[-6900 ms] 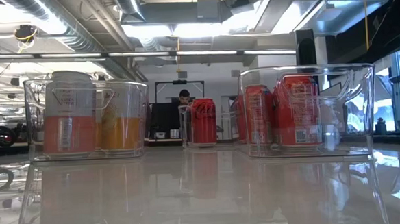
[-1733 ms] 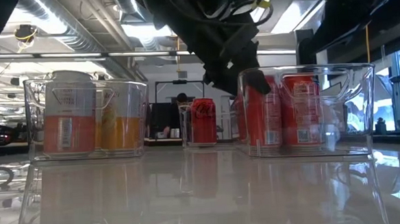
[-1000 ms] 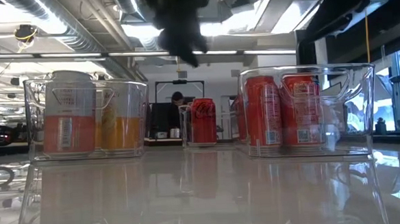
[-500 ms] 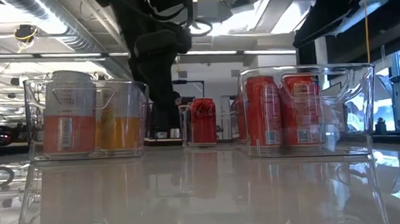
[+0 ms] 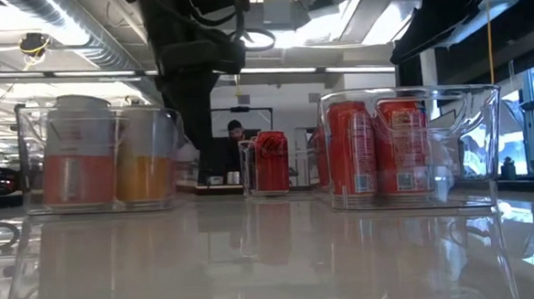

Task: Sort soda cans
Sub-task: Return to Home Position

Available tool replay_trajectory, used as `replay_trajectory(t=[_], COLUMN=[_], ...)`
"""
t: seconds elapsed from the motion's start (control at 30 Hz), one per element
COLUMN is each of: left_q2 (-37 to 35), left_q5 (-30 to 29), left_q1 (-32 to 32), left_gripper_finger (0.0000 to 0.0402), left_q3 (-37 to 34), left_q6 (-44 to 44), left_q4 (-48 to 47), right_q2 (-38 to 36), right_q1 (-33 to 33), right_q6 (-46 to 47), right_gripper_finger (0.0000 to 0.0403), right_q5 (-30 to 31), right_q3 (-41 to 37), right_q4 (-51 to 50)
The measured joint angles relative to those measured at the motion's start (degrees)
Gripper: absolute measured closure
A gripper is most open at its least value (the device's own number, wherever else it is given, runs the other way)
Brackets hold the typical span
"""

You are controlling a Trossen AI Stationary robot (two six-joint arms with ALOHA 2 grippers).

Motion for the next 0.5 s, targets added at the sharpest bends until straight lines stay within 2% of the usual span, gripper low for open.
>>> replay_trajectory(t=[0.5], left_q2=[-1.14], left_q5=[0.29], left_q1=[-3.35], left_gripper_finger=[0.0075], left_q3=[-0.04], left_q6=[-1.01], left_q4=[-3.43], right_q2=[0.00], right_q1=[0.00], right_q6=[-1.52], right_gripper_finger=[0.0219], right_q5=[0.47], right_q3=[0.00], right_q4=[0.02])
